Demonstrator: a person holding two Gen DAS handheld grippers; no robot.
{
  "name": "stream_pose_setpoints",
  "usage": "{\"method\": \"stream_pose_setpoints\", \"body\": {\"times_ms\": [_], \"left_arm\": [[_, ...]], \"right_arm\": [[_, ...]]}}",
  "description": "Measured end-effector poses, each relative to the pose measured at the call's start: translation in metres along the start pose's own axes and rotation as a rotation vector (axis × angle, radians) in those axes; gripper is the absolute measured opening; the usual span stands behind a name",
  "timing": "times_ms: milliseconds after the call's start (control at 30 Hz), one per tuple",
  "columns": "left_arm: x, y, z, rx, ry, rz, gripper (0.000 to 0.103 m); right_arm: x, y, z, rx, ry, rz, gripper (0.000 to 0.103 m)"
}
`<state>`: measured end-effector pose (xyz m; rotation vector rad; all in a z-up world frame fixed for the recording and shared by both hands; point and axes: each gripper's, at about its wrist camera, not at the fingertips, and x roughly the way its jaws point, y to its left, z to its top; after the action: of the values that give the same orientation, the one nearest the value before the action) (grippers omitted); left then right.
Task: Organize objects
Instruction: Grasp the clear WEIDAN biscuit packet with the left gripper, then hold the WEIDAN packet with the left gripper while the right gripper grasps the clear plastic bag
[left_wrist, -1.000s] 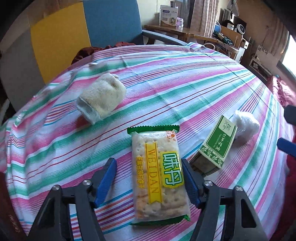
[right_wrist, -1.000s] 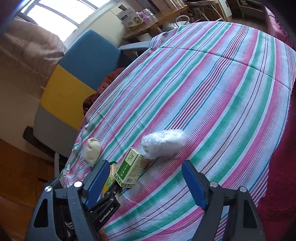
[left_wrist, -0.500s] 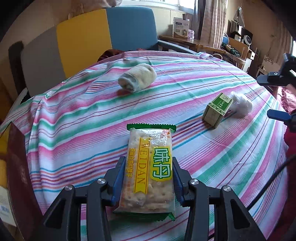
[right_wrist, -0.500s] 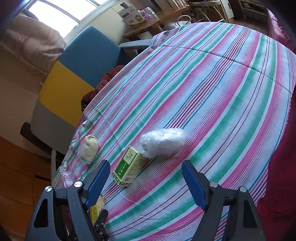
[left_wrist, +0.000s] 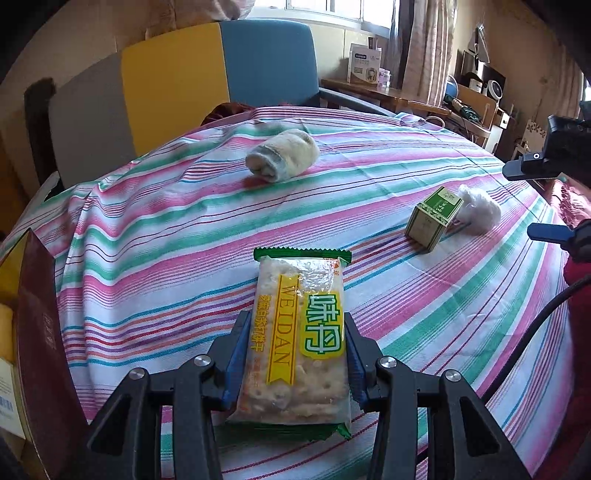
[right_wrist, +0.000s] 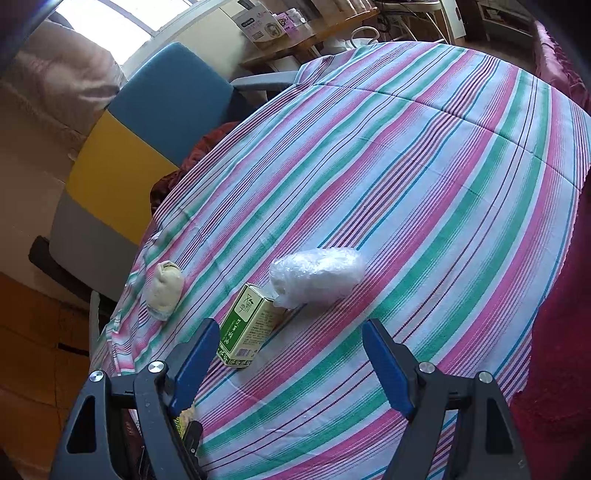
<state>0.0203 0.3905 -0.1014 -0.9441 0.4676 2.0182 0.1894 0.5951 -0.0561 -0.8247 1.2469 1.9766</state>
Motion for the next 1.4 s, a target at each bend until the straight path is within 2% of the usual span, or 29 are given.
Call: {"method": "stream_pose_setpoints", "body": {"times_ms": [700, 867, 1033, 1167, 1233, 1400], "left_arm": [[-0.002, 0.004, -0.002, -0.019, -0.01, -0.019, 0.047], [-0.002, 0.005, -0.002, -0.022, -0.01, -0.024, 0.047], [-0.002, 0.005, -0.002, -0.026, -0.009, -0.029, 0.047], [-0.002, 0.006, -0.002, -0.03, -0.009, -0.034, 0.047], [-0.002, 0.005, -0.002, -0.029, -0.009, -0.032, 0.047], [-0.003, 0.006, -0.003, -0.029, -0.008, -0.033, 0.047]], "right_arm": [[0.009, 0.005, -0.003, -0.033, 0.022, -0.116, 0.081], [0.015, 0.011, -0.002, -0.082, 0.081, -0.128, 0.081], [0.012, 0.032, 0.012, -0.292, 0.138, -0.162, 0.081], [0.01, 0.051, 0.019, -0.582, 0.156, -0.248, 0.081], [0.016, 0.057, 0.015, -0.698, 0.198, -0.28, 0.081], [0.046, 0.066, 0.01, -0.883, 0.248, -0.392, 0.081]]}}
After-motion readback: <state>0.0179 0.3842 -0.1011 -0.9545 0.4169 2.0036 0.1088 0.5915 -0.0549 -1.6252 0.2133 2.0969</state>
